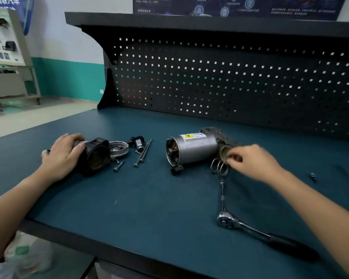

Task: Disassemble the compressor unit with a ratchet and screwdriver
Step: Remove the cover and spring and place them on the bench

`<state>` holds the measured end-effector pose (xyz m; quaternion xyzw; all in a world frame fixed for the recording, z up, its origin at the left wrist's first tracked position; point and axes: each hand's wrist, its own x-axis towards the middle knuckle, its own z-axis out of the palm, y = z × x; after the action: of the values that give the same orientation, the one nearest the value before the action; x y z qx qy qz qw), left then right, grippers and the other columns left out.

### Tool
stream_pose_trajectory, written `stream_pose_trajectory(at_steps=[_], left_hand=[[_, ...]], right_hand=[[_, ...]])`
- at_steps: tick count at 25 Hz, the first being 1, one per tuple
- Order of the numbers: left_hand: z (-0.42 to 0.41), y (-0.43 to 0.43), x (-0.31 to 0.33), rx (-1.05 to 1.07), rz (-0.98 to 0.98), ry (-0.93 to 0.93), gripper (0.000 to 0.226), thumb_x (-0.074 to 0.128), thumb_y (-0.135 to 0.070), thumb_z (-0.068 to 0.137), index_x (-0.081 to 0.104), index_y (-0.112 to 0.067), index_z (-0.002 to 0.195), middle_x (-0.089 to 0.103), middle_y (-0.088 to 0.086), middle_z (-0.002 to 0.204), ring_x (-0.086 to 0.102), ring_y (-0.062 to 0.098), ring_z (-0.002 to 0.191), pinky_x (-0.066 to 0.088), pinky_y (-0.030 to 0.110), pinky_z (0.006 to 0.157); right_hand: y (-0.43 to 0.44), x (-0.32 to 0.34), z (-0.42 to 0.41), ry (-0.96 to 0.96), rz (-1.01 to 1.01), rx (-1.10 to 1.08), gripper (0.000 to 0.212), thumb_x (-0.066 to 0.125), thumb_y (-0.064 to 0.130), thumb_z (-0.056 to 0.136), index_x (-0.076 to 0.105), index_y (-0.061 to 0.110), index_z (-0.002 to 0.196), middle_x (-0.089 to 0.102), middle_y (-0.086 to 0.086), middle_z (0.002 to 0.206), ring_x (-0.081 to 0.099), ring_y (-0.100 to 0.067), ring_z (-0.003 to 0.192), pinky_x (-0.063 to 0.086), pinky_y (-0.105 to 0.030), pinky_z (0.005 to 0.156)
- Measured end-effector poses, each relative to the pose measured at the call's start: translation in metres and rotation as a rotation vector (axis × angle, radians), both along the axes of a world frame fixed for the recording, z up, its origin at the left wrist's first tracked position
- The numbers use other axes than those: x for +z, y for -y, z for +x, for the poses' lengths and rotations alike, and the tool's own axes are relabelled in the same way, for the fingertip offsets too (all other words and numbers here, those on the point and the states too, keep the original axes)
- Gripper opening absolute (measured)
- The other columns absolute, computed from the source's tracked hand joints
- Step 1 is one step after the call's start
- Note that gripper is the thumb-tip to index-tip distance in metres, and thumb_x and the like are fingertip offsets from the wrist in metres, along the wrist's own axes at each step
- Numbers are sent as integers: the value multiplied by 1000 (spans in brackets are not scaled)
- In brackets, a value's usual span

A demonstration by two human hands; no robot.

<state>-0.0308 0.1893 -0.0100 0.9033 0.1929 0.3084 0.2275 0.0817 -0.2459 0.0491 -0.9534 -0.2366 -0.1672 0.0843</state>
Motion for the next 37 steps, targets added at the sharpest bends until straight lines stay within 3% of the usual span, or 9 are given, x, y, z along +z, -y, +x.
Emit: stream_pose_trajectory(at_steps=[5, 9, 11, 13, 18, 23, 27, 33, 37], left_hand=[[8, 3, 6, -5, -11, -13, 35, 37, -32, 99, 50, -16, 128, 37, -1, 147, 23, 18, 140, 13, 62, 106], [-9, 26, 9, -8, 17, 274, 40, 49, -29, 87, 58, -2, 116, 51, 16, 130, 42, 33, 125, 31, 50, 104], [-25, 40, 10, 24, 142, 442, 27, 59, -14, 85, 63, 1, 107, 56, 21, 111, 51, 38, 108, 37, 41, 94], [-42, 58, 12, -77, 205, 503, 20, 62, -16, 86, 66, -1, 99, 60, 6, 92, 58, 19, 88, 41, 26, 79], [-63, 125, 4, -693, -54, 31, 55, 71, -30, 78, 42, -44, 123, 55, -36, 109, 61, -3, 73, 44, 5, 63], [-68, 90, 1, -363, -284, 191, 43, 67, -12, 83, 49, -46, 103, 66, -7, 94, 65, 13, 75, 50, 20, 69], [-71, 76, -4, -146, -170, -7, 19, 62, -34, 87, 48, -37, 99, 63, -5, 87, 59, 18, 80, 41, 17, 63], [-63, 76, -9, -177, -7, -82, 25, 47, -30, 96, 65, -13, 98, 53, -3, 106, 52, 16, 101, 37, 27, 83], [-66, 75, -10, -26, -71, 1, 15, 52, -26, 94, 58, -18, 105, 54, -1, 107, 49, 15, 84, 37, 30, 78]], right_hand=[[-5, -21, -1, 10, -177, -33, 30, 46, 38, 93, 56, 26, 118, 67, -7, 108, 60, -31, 100, 47, -34, 76], [-12, -13, -9, 90, -173, 27, 27, 44, 36, 96, 61, 25, 113, 68, -2, 106, 60, -27, 99, 47, -33, 78], [-16, -1, -22, 89, -41, 84, 23, 51, 32, 93, 67, 21, 104, 70, -1, 91, 62, -24, 87, 47, -32, 74], [-30, 12, -40, -15, 272, 208, 14, 60, 24, 88, 71, 15, 89, 64, 6, 67, 58, -13, 65, 46, -29, 68], [-128, 4, -94, -100, 276, 645, 14, 62, 20, 85, 72, 10, 85, 68, -2, 71, 58, -16, 67, 41, -26, 67], [-199, -24, -83, -289, 476, 672, 26, 57, 26, 90, 66, 11, 109, 67, -2, 98, 57, -7, 85, 44, -20, 82], [-235, -46, -56, -66, 46, 542, 38, 41, 19, 94, 51, 14, 130, 50, -6, 132, 42, -24, 124, 32, -37, 102], [-246, -53, -40, -12, -183, 535, 45, 39, 19, 93, 45, 23, 137, 44, -7, 131, 31, -24, 128, 14, -46, 111], [-245, -54, -39, 17, -174, 561, 41, 39, 17, 91, 52, 18, 130, 50, -6, 125, 37, -24, 122, 16, -44, 108]])
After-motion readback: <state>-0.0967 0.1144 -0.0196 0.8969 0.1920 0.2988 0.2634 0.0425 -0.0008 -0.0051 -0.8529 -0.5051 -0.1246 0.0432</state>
